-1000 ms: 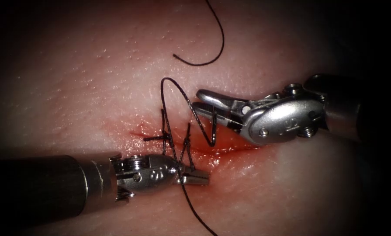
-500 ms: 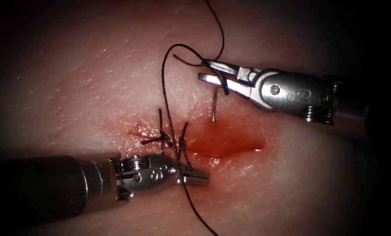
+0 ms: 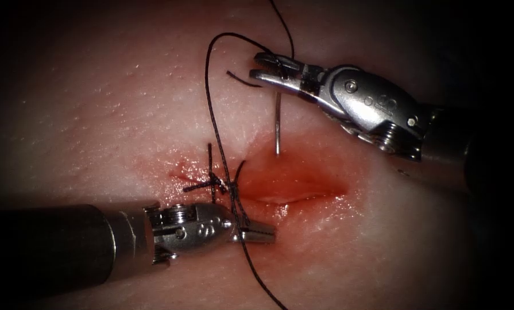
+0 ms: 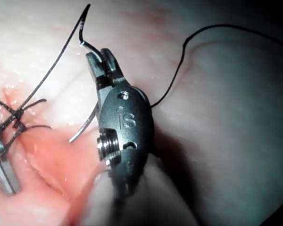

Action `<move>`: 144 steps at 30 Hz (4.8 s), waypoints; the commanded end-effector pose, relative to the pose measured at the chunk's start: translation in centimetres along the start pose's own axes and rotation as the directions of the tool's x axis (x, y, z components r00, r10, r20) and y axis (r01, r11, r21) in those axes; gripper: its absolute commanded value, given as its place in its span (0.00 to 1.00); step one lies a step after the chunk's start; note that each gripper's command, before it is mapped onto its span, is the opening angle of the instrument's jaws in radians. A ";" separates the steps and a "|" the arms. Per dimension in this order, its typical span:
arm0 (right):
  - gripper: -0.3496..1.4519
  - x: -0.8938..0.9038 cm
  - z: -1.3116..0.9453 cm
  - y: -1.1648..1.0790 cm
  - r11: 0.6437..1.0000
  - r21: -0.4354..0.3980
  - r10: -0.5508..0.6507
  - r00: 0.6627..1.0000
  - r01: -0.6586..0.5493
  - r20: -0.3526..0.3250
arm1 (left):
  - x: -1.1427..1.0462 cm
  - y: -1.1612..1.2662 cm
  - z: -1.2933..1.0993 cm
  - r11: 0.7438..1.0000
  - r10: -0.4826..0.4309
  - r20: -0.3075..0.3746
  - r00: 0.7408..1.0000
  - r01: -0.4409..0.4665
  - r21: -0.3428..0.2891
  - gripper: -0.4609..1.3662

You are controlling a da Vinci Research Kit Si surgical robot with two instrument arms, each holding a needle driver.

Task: Wound Closure
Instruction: Use the right gripper to insert the needle through the top of the skin, then use the left gripper to pull the needle through the tissue

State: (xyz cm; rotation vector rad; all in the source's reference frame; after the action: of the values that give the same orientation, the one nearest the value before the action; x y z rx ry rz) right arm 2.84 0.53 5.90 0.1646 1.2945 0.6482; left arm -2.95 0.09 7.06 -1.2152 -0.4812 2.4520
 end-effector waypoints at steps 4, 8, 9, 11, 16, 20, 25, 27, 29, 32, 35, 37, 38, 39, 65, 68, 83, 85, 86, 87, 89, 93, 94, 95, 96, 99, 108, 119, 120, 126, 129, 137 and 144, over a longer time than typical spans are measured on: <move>0.00 -0.05 0.01 -0.05 0.995 0.006 0.099 0.992 -0.100 0.073 | 0.00 0.00 0.00 1.000 0.000 0.000 1.000 0.000 -0.006 0.06; 0.00 -0.14 0.01 -0.11 0.990 0.011 0.139 0.984 -0.141 0.114 | 0.00 0.00 0.00 1.000 0.000 0.000 1.000 0.000 -0.006 0.06; 0.00 -0.15 0.01 -0.12 0.990 0.018 0.136 0.983 -0.139 0.122 | 0.00 0.00 0.00 1.000 0.000 0.000 1.000 0.000 -0.006 0.06; 0.00 -0.20 0.00 -0.16 0.986 0.029 0.159 0.978 -0.164 0.138 | 0.00 0.00 0.00 1.000 0.000 0.000 1.000 0.000 -0.006 0.06; 0.00 -0.29 0.00 -0.24 0.975 0.045 0.209 0.963 -0.219 0.171 | 0.01 -0.02 0.00 1.000 -0.001 0.000 1.000 0.001 -0.007 0.06; 0.00 -0.35 -0.02 -0.30 0.958 0.041 0.272 0.942 -0.285 0.197 | 0.02 -0.03 -0.01 1.000 -0.001 0.000 1.000 0.001 -0.008 0.06; 0.00 -0.40 -0.07 -0.34 0.938 0.050 0.325 0.921 -0.343 0.215 | 0.02 -0.03 -0.01 1.000 -0.001 0.000 1.000 0.001 -0.008 0.06; 0.00 -0.42 -0.08 -0.37 0.925 0.057 0.354 0.908 -0.375 0.222 | 0.02 -0.03 0.00 1.000 -0.001 0.000 1.000 0.001 -0.008 0.06; 0.00 -0.45 -0.08 -0.41 0.918 0.056 0.370 0.899 -0.393 0.235 | 0.02 -0.03 0.00 1.000 -0.001 0.000 1.000 0.001 -0.008 0.06; 0.00 -0.47 -0.08 -0.45 0.905 0.052 0.398 0.885 -0.422 0.241 | 0.03 -0.03 0.00 1.000 -0.002 0.000 1.000 0.002 -0.008 0.06; 0.00 -0.48 -0.08 -0.47 0.893 0.052 0.423 0.873 -0.447 0.244 | 0.03 -0.03 0.00 1.000 -0.002 0.000 1.000 0.002 -0.008 0.06; 0.00 -0.48 -0.08 -0.48 0.878 0.043 0.454 0.856 -0.478 0.247 | 0.03 -0.03 0.00 1.000 -0.002 0.000 1.000 0.002 -0.008 0.06; 0.00 -0.49 -0.08 -0.48 0.866 0.044 0.474 0.845 -0.499 0.247 | 0.03 -0.03 0.00 1.000 -0.002 0.000 1.000 0.002 -0.008 0.06; 0.00 -0.49 -0.08 -0.48 0.854 0.040 0.495 0.834 -0.518 0.243 | 0.03 -0.03 0.00 1.000 -0.002 0.000 1.000 0.002 -0.008 0.06; 0.00 -0.59 -0.09 -0.71 0.437 -0.005 0.865 0.419 -0.899 0.274 | 0.01 -0.02 -0.01 1.000 -0.001 0.000 1.000 0.001 -0.008 0.06; 0.00 -0.62 -0.09 -0.75 0.400 -0.017 0.883 0.380 -0.917 0.276 | 0.01 -0.02 -0.01 1.000 0.000 0.000 1.000 0.000 -0.008 0.06; 0.00 -0.66 -0.16 -0.91 0.323 -0.006 0.909 0.309 -0.946 0.281 | 0.00 -0.02 -0.03 1.000 0.000 0.000 1.000 0.000 -0.009 0.06; 0.00 -0.66 -0.16 -0.87 0.303 -0.027 0.924 0.287 -0.952 0.253 | 0.00 -0.02 -0.03 1.000 0.000 0.000 1.000 0.000 -0.009 0.06; 0.00 -0.66 -0.16 -0.84 0.303 -0.028 0.927 0.288 -0.953 0.239 | 0.00 -0.02 -0.03 1.000 0.000 0.000 1.000 0.000 -0.009 0.06; 0.00 -0.66 -0.16 -0.80 0.301 -0.029 0.931 0.288 -0.953 0.223 | 0.00 -0.01 -0.03 1.000 0.000 0.000 1.000 0.000 -0.009 0.06; 0.00 -0.68 -0.16 -0.71 0.384 -0.005 0.904 0.375 -0.923 0.205 | 0.01 -0.01 -0.04 1.000 -0.001 0.000 1.000 0.001 -0.006 0.06; 0.42 -0.72 -0.15 -0.53 0.548 0.037 0.819 0.545 -0.836 0.180 | 0.01 -0.01 -0.04 1.000 -0.001 0.000 1.000 0.001 -0.007 0.06; 0.44 -0.72 -0.16 -0.50 0.561 0.042 0.811 0.559 -0.827 0.173 | 0.01 -0.01 -0.04 1.000 -0.001 0.000 1.000 0.001 -0.007 0.06; 0.44 -0.72 -0.17 -0.45 0.593 0.046 0.792 0.593 -0.804 0.147 | 0.01 -0.01 -0.04 1.000 -0.001 0.000 1.000 0.001 -0.007 0.06; 0.48 -0.72 -0.17 -0.43 0.607 0.043 0.783 0.606 -0.794 0.137 | 0.01 -0.02 -0.04 1.000 -0.001 0.000 1.000 0.001 -0.007 0.06; 0.64 -0.69 -0.19 -0.33 0.655 0.034 0.751 0.656 -0.755 0.081 | 0.01 -0.01 -0.06 1.000 -0.001 0.000 1.000 0.001 -0.008 0.06; 0.90 -0.57 -0.32 0.02 0.824 0.035 0.567 0.824 -0.566 -0.021 | 0.03 -0.01 -0.12 1.000 0.009 0.000 1.000 -0.009 0.001 0.06; 0.88 -0.37 -0.64 0.42 0.987 -0.015 0.159 0.987 -0.159 -0.027 | 0.19 -0.04 -0.18 0.995 0.095 -0.047 0.994 -0.094 0.025 0.06; 0.88 -0.36 -0.67 0.45 0.992 -0.030 0.119 0.993 -0.120 -0.024 | 0.21 -0.03 -0.20 0.994 0.106 -0.052 0.993 -0.104 0.028 0.06; 0.87 -0.34 -0.86 0.56 0.995 -0.094 0.024 1.000 -0.024 -0.003 | 0.30 0.01 -0.22 0.987 0.158 -0.065 0.985 -0.156 0.040 0.09; 0.87 -0.37 -0.90 0.56 0.996 -0.091 0.018 1.000 -0.018 -0.003 | 0.35 0.01 -0.20 0.981 0.190 -0.069 0.979 -0.187 0.047 0.16; 0.85 -0.51 -0.90 0.43 0.998 -0.066 0.004 1.000 -0.005 -0.011 | 0.44 0.02 -0.17 0.968 0.247 -0.084 0.965 -0.242 0.068 0.44; 0.85 -0.64 -0.85 0.35 0.998 -0.059 -0.008 1.000 0.007 -0.015 | 0.54 0.05 -0.22 0.960 0.275 -0.095 0.957 -0.268 0.078 0.56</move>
State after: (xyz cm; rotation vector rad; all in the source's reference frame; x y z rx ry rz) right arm 1.86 0.26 6.36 0.1040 1.2897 0.6822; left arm -3.09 0.32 6.52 -1.4682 -0.2146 2.5906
